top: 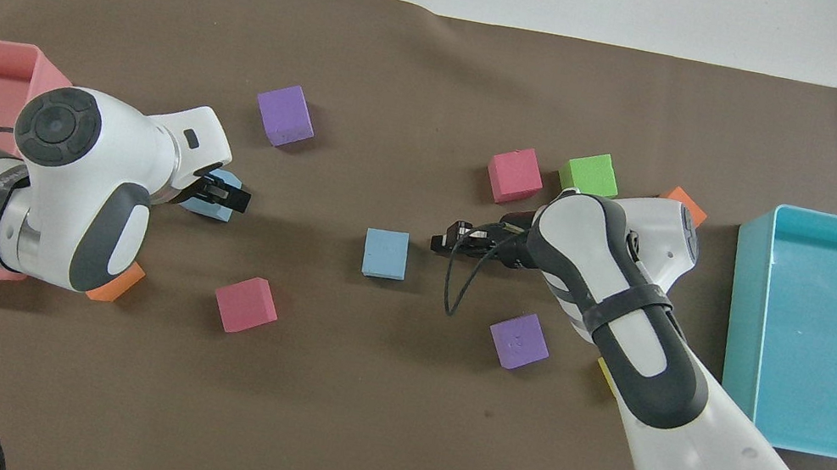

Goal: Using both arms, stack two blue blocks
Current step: 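Grasp the second light blue cube with the left gripper and lift it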

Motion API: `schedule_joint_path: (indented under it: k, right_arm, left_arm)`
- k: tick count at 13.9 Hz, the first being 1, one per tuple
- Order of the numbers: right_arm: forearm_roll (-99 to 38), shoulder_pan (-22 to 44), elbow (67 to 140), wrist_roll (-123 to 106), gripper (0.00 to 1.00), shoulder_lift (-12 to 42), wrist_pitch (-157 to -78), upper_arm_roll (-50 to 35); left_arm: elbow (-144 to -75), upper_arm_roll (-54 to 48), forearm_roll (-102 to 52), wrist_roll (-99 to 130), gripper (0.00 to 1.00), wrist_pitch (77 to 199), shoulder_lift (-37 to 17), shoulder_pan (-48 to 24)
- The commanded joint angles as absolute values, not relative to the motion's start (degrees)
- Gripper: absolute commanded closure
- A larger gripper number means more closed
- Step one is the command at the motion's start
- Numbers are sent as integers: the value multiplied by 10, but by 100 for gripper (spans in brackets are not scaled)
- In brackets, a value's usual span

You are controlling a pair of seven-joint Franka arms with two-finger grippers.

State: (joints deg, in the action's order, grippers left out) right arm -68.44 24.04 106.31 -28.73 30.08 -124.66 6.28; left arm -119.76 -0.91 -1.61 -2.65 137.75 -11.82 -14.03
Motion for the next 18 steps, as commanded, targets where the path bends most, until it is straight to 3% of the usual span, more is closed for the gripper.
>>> schedule_joint_path:
  k: [1, 14, 15, 16, 18]
  right_arm:
    - [-701, 235, 1068, -325, 100, 299, -1243, 60]
    - [-686, 236, 1067, -323, 100, 289, -1237, 61]
    - [-686, 236, 1067, -323, 100, 289, -1238, 61]
    - [-686, 238, 1067, -323, 100, 289, -1239, 61]
    - [-686, 238, 1067, -322, 100, 289, -1241, 61]
  left_arm:
    - [-1208, -1, -18, -28, 0, 1401, -123, -148]
    - [-1238, -1, -18, -27, 0, 1439, -129, -142]
    - [-1238, -1, -18, -27, 4, 1438, -128, -142]
    - [-1238, -1, -18, -27, 19, 1438, -128, -142]
    - [-1238, -1, -18, -28, 60, 1438, -128, -142]
